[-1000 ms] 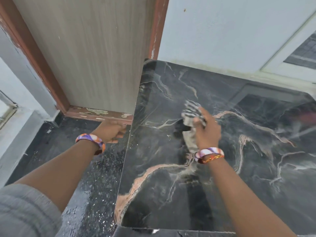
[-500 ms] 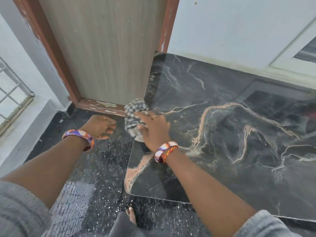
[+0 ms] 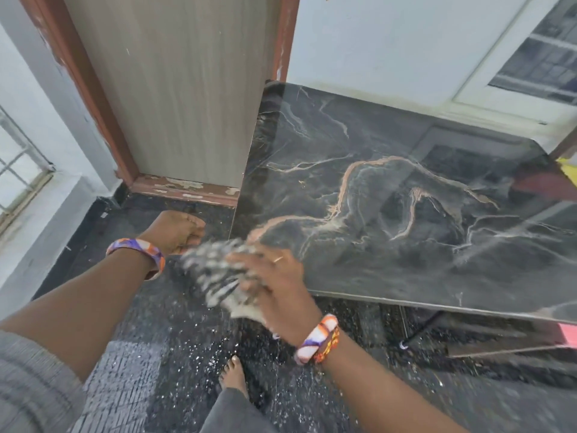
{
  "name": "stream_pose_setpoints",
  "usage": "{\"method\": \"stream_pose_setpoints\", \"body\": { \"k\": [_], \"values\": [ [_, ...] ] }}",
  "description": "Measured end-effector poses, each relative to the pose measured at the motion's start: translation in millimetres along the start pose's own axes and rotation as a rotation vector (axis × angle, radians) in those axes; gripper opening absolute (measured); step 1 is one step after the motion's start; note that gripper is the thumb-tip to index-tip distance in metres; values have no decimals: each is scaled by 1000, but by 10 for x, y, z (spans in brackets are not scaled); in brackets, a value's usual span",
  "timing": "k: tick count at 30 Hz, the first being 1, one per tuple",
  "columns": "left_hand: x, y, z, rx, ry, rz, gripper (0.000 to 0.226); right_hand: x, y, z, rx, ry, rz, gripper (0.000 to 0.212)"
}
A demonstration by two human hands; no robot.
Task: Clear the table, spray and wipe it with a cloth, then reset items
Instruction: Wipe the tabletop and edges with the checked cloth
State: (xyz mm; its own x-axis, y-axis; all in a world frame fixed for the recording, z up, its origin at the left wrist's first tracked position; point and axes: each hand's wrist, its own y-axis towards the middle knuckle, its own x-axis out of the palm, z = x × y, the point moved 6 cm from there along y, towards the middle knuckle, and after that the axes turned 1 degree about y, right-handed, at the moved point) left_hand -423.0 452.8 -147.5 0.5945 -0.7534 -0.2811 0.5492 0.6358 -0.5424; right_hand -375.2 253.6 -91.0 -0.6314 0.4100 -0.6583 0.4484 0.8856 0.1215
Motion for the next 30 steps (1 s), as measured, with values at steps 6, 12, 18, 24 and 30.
{"method": "stream_pose_setpoints", "body": {
  "k": [6, 12, 18, 24, 30],
  "values": [
    [244, -209, -110, -51, 4, -75, 33, -929, -662, 853, 460, -319, 874, 51],
    [235, -286, -342, -97, 41, -118, 31, -623, -679, 847, 524, -216, 930, 54],
    [15, -227, -541, -168, 41, -32, 32, 254, -201, 323, 310, -194, 710, 47],
    [-224, -72, -576, -152, -54, 109, 31, 624, 63, -118, 88, -74, 419, 49],
    [-2, 164, -23, -85, -63, 1, 31, -133, 667, -14, 100, 156, 527, 37]
  ]
}}
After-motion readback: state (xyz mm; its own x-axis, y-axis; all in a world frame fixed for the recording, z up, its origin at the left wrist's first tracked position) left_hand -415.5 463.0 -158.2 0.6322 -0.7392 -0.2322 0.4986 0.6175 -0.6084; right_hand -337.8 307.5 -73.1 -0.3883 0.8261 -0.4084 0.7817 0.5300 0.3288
